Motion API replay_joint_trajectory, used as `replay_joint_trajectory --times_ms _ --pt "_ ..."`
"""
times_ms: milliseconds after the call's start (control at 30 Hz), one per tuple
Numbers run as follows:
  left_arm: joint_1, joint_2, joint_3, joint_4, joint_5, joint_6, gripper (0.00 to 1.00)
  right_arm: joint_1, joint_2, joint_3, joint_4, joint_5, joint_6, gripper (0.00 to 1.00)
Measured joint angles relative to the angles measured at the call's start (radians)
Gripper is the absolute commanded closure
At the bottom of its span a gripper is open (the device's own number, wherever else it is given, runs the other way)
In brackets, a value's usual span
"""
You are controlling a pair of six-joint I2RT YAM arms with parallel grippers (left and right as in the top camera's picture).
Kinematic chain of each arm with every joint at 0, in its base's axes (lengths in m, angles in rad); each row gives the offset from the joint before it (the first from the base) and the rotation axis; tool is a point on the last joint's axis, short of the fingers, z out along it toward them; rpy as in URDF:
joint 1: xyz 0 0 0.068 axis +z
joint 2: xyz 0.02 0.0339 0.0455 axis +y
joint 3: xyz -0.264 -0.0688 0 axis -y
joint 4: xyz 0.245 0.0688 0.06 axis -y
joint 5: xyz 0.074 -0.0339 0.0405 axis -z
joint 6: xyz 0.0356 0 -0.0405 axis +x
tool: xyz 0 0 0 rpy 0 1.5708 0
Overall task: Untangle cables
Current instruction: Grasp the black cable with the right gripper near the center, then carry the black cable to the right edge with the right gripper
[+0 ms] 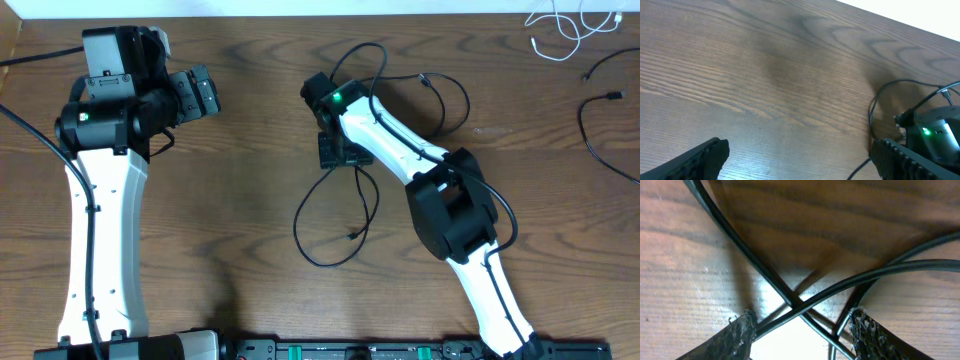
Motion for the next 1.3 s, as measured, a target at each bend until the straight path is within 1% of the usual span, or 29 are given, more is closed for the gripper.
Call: replay_joint_trajectory --times_ms 33,67,133,167,200,367,467,600,667,767,900,1000,1100,1167,1300 --pt "0.0 0.0 0.0 -0.002 0.0 0.0 0.05 0.0 -0.006 -0.014 0.001 -0.007 -0.001 0.52" --pt "0.0 0.0 0.0 -0.002 0.0 0.0 0.05 0.0 -0.014 -0.028 0.0 -0.011 0.001 0.72" --pt "0.0 0.0 0.0 -0.003 0.0 0.0 0.05 0.0 -0.024 -0.048 -0.007 -0.021 0.0 0.87" --pt "0.0 0.0 0.0 -0.003 0.0 0.0 0.05 0.0 -0.026 -0.051 -0.01 -0.022 0.0 0.96" --pt "0.0 0.0 0.0 -0.003 0.0 0.0 0.05 0.0 -0.028 -0.055 -0.014 -0.025 0.005 0.99" --pt "0.0 0.0 0.0 -0.003 0.0 0.0 0.05 -0.006 -0.027 -0.045 -0.021 -0.041 -0.031 0.99" --pt "0.0 0.0 0.0 -0.003 0.0 0.0 0.05 -0.025 -0.011 -0.007 -0.045 -0.07 -0.1 0.99" --pt "0.0 0.0 0.0 -0.003 0.0 0.0 0.05 -0.076 0.005 0.098 -0.103 -0.094 -0.203 0.99" --pt "0.0 0.0 0.0 -0.004 0.0 0.0 0.05 -0.114 -0.017 0.169 -0.13 -0.133 -0.272 0.99" --pt "0.0 0.0 0.0 -0.004 0.0 0.0 0.05 -0.162 -0.079 0.199 -0.153 -0.174 -0.328 0.99" --pt "0.0 0.0 0.0 -0.003 0.0 0.0 0.05 -0.27 -0.246 0.214 -0.166 -0.204 -0.385 0.99" --pt "0.0 0.0 0.0 -0.004 0.0 0.0 0.05 -0.381 -0.381 0.223 -0.169 -0.214 -0.412 0.99" --pt "0.0 0.0 0.0 -0.003 0.0 0.0 0.05 -0.518 -0.494 0.235 -0.163 -0.216 -0.425 0.99" --pt "0.0 0.0 0.0 -0.003 0.0 0.0 0.05 -0.644 -0.563 0.238 -0.156 -0.216 -0.433 0.99" --pt "0.0 0.0 0.0 -0.003 0.0 0.0 0.05 -0.851 -0.626 0.238 -0.138 -0.208 -0.444 0.99"
